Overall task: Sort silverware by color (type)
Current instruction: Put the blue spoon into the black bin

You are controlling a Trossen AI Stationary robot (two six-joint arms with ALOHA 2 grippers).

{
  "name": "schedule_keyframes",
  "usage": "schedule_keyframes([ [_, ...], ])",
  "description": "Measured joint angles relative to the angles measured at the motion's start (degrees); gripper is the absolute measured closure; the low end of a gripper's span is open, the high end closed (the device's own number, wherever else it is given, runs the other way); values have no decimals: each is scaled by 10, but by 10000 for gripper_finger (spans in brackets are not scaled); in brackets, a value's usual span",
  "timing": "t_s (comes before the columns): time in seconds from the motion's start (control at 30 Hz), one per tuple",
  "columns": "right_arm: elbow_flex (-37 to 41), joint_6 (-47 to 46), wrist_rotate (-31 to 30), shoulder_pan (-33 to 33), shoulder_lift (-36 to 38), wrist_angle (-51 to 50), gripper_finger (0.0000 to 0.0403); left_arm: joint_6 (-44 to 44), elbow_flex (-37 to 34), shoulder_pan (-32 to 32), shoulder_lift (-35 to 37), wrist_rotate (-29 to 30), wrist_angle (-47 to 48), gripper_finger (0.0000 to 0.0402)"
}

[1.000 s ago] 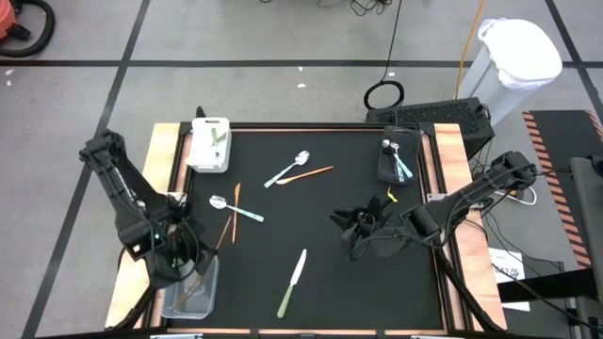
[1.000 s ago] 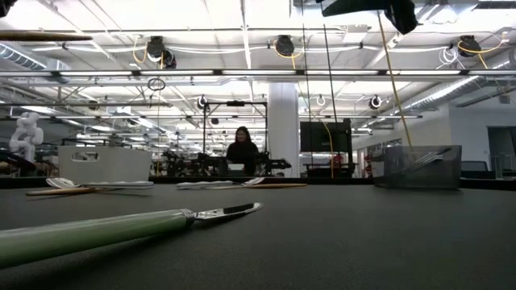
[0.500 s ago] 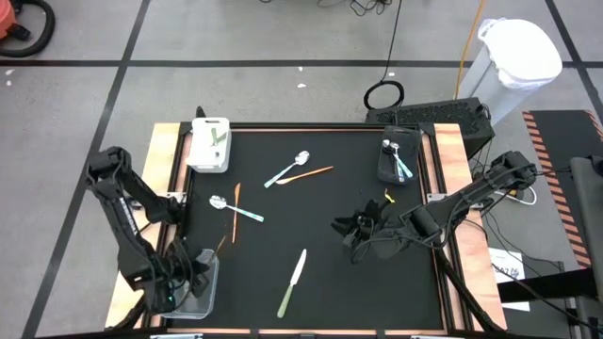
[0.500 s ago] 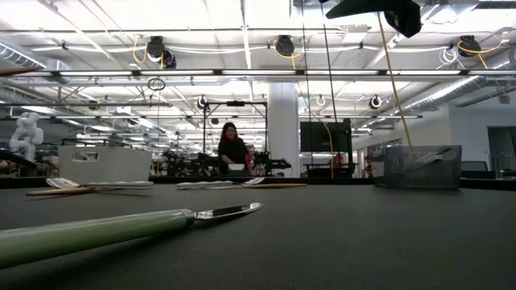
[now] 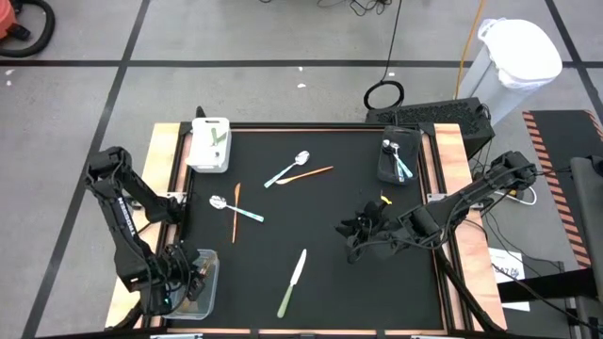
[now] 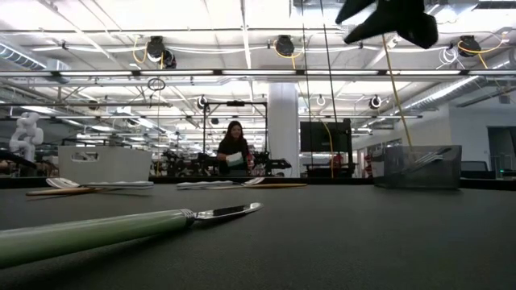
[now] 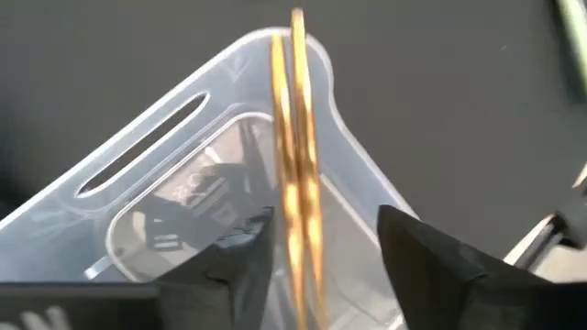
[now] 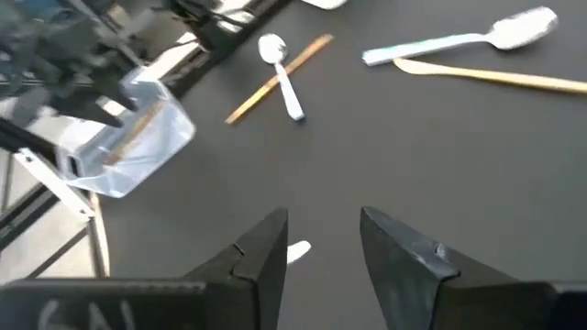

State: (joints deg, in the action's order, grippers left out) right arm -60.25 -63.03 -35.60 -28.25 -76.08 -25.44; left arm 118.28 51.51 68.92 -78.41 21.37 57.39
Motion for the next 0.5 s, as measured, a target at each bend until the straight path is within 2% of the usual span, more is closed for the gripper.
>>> schedule_keyframes([
  [0.1,0,-32,2,0,0,-36,266,-4,14,-24,14,17,5,179],
  [0.2,0,-40,2,0,0,-68,267,-32,47,-50,28,47,54,166],
  [0.33,0,31,0,2,0,-71,268,-86,92,-87,44,76,136,164],
  [0.43,0,105,-9,3,0,-48,269,-141,101,-124,61,106,138,164],
  [0.5,0,142,-55,9,-8,-39,269,-171,101,-156,67,111,132,164],
])
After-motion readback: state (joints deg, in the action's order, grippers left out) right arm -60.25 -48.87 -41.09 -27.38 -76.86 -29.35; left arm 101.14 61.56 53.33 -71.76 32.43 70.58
